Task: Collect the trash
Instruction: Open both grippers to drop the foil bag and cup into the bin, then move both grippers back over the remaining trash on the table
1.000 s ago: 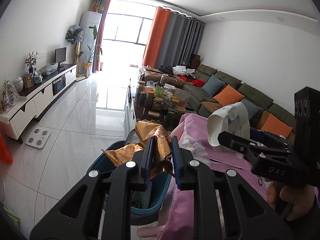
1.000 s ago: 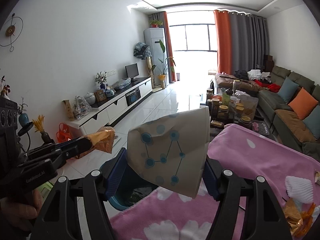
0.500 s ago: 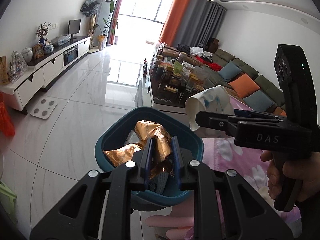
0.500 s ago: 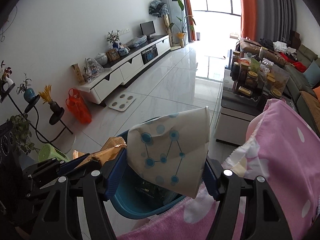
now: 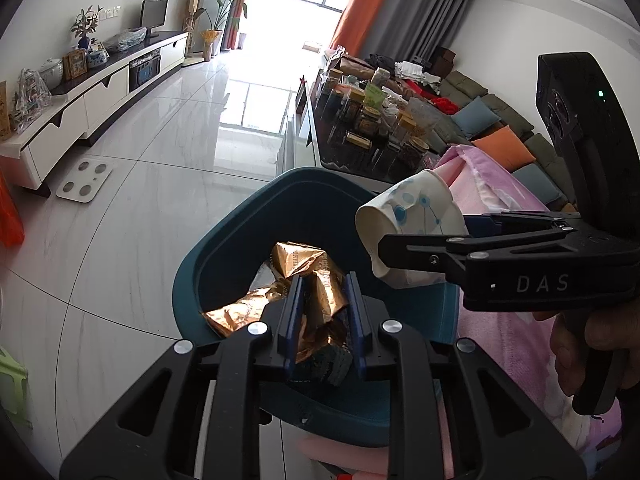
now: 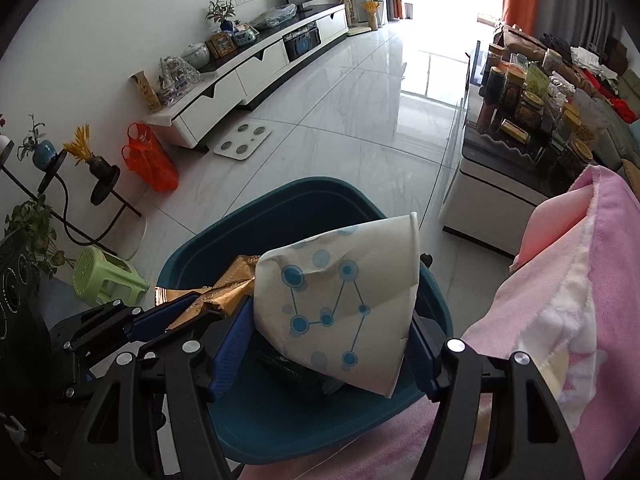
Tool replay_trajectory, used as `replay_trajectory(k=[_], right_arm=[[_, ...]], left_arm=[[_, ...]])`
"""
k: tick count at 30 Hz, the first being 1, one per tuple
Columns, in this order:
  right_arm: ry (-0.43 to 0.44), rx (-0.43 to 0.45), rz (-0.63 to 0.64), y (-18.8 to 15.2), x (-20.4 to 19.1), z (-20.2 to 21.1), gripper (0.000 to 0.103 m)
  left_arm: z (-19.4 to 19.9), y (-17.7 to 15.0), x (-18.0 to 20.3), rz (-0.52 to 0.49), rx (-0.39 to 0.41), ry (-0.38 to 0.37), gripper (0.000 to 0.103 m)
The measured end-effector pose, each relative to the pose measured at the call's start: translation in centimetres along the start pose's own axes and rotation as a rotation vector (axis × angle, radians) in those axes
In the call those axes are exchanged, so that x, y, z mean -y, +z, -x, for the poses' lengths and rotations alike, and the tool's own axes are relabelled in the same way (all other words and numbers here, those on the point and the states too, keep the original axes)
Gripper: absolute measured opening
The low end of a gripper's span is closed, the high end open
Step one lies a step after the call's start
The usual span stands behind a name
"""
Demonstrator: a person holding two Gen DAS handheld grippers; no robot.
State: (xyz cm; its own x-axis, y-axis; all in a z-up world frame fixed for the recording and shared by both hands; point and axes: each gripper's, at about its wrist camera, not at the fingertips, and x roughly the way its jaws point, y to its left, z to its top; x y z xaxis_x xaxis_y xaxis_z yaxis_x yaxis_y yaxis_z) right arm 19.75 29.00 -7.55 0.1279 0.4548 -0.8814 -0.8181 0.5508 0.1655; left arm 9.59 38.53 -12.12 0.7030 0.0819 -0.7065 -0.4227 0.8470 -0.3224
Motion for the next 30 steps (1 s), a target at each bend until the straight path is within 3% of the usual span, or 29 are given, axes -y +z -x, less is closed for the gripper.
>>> replay_trajectory(k=[11,16,19,21,28,30], right_arm=[[-0.009,-0.062,-0.003,0.4,0.5,-1.9,0.068],[-0.015,-0.049,-0.004,0.5,0.5,-1.7,0.068],[0.003,-0.04,-0.016,0.6,1.0,-1.5,0.077],[0.005,-0.031,-0.02,0.7,1.1,-1.3,0.08],[0.022,0.016,-0.048,0.7,1.9,0.0,0.081],[0.021,0.041,-0.051,0.7,2.1,0.7,0.082]], left_arm=[[-3.5,0.1,0.6,-0.005,-0.044,0.008,0.024],[-3.9,0.0,0.7,-0.013,-0.045,0.016,0.032],[-3.8,0.0,0.7,-0.005,-0.04,0.013,0.058],[-3.3,0.0,0.8,-0.015,-0.027,0.02,0.07],[-1.1,0.1,1.1,-0.024,0.033,0.045,0.096],[-0.2,0.2,1.2,-0.032,0.055,0.054,0.097]])
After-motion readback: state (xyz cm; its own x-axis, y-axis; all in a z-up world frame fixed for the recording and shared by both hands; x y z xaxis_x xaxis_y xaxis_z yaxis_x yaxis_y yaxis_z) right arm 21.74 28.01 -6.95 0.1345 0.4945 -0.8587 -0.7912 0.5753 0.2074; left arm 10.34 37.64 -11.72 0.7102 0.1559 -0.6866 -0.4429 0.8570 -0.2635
